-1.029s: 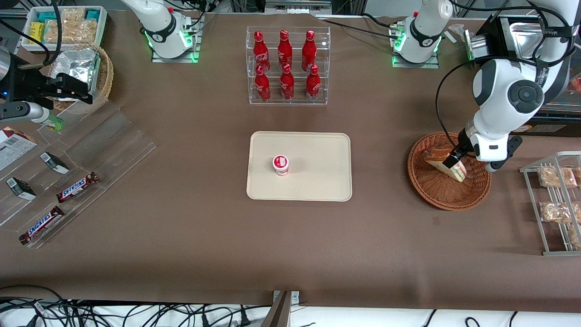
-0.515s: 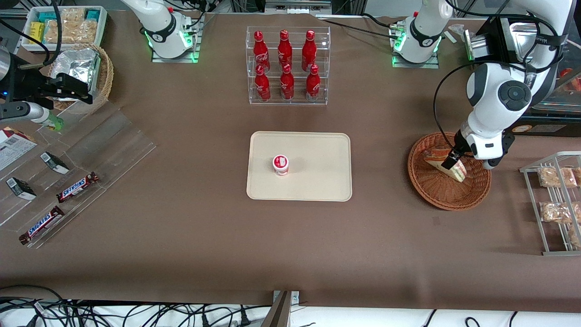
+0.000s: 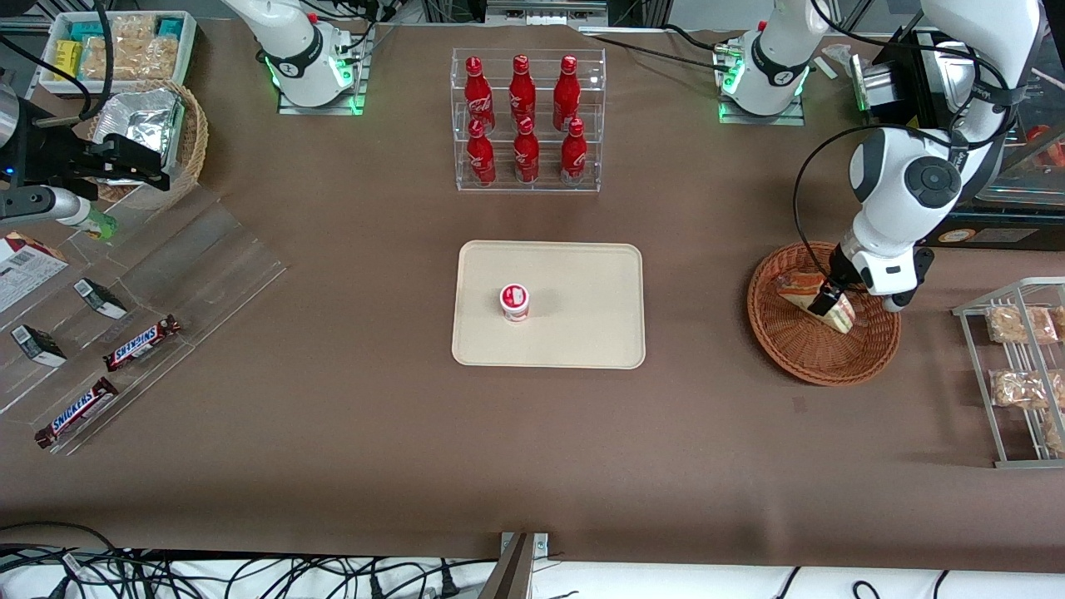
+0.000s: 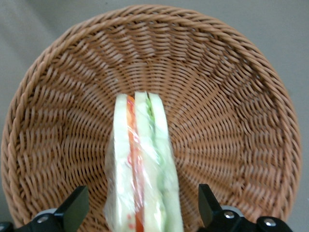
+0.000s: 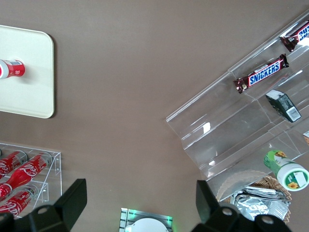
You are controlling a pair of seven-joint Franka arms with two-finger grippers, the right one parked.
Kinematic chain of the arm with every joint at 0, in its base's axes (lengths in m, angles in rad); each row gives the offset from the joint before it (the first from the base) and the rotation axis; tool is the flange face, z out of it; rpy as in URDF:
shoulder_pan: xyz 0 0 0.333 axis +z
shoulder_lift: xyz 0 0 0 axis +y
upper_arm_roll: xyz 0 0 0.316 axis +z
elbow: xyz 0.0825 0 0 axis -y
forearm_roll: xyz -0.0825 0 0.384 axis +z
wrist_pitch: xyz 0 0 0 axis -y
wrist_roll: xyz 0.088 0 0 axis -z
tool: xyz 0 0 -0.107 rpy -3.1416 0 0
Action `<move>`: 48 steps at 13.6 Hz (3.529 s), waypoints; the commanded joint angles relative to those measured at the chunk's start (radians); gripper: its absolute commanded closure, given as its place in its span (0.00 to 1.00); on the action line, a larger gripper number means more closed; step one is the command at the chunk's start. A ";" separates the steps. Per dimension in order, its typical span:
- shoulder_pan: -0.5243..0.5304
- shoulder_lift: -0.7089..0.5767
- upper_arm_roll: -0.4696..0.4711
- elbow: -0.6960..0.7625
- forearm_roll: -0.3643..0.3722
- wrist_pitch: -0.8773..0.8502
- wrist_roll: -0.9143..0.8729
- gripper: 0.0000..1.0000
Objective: Place sandwich from basket to tray
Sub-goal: 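Close the left gripper on the sandwich and lift it from the basket, then carry the held sandwich with the left gripper over the cream tray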
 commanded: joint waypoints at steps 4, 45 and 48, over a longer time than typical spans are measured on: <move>0.007 0.031 -0.005 -0.004 0.034 0.039 -0.036 0.23; -0.277 0.488 -0.543 0.744 0.291 -0.577 0.116 1.00; -0.298 0.539 -0.536 0.744 0.349 -0.561 0.084 1.00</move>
